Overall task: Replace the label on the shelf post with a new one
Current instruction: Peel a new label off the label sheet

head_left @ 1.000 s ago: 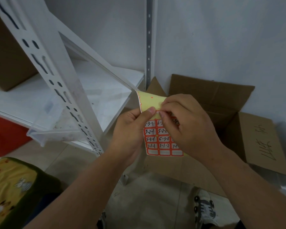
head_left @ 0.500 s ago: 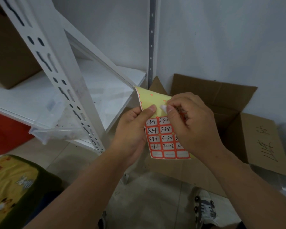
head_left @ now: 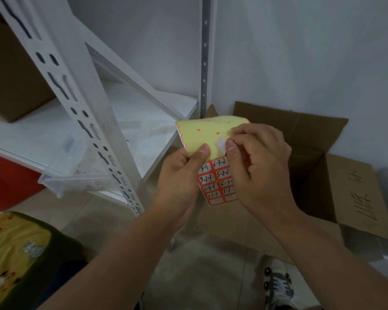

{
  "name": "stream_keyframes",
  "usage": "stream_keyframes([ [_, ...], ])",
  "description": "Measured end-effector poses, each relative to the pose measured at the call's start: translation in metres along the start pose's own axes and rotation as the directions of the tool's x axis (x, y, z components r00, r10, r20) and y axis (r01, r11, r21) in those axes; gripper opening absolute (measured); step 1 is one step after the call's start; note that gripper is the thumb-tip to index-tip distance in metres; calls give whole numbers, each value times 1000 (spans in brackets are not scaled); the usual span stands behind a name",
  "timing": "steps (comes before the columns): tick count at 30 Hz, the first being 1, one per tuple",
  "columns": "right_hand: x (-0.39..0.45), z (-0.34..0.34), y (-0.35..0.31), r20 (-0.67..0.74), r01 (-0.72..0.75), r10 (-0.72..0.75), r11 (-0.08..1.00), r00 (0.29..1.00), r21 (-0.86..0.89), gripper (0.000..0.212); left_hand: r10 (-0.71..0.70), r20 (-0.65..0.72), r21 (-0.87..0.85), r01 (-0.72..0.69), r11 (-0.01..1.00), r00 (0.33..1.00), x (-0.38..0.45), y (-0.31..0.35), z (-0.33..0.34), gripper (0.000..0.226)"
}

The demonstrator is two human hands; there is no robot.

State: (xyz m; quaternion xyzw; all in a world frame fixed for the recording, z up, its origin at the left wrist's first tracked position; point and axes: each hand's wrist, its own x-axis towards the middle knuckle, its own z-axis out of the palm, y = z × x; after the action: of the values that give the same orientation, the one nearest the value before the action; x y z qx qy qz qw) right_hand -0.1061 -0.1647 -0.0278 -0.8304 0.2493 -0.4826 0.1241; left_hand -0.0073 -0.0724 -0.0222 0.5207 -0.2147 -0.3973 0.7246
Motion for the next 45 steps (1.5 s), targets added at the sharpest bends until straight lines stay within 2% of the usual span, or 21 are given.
stream_keyframes([
  [5, -3, -2, -4, -95, 181, -202, 964, 975, -197, 36, -70, 73, -255, 86, 963, 995, -1, 7, 1, 39],
  [9, -7, 3, -4, -46, 314, -325, 936, 945, -159, 40, -88, 143, -328, 131, 936, 986, -2, 11, 0, 46],
  [16, -9, 2, -8, -37, 224, -223, 975, 974, 15, 38, -46, 108, -356, 82, 931, 993, -3, 13, 2, 41],
  [20, -8, 2, -8, -27, 171, -170, 984, 985, 47, 40, -50, 43, -265, 60, 962, 998, -1, 11, 0, 36],
  [23, -5, 0, -5, -11, 162, -162, 986, 987, 25, 35, 2, -2, -117, -2, 993, 1000, 1, 11, -2, 31],
  [26, 0, -2, 2, 56, 166, -166, 986, 984, 6, 33, 35, -50, 51, -33, 998, 998, 2, 11, -5, 30],
  [30, 5, -4, 9, 166, 124, -131, 991, 977, 49, 31, 54, -36, 235, -44, 971, 998, 4, 13, -10, 28],
  [35, 9, -10, 6, 289, -33, -7, 991, 957, 133, 23, 18, 47, 314, -31, 949, 999, 6, 17, -16, 14],
  [38, 11, -15, 3, 340, -116, 45, 975, 939, 191, 16, -8, 86, 331, -21, 944, 996, 6, 18, -18, 14],
  [45, 13, -19, 0, 379, -151, 59, 964, 923, 217, 10, -42, 117, 315, 3, 949, 992, 7, 17, -20, 11],
])
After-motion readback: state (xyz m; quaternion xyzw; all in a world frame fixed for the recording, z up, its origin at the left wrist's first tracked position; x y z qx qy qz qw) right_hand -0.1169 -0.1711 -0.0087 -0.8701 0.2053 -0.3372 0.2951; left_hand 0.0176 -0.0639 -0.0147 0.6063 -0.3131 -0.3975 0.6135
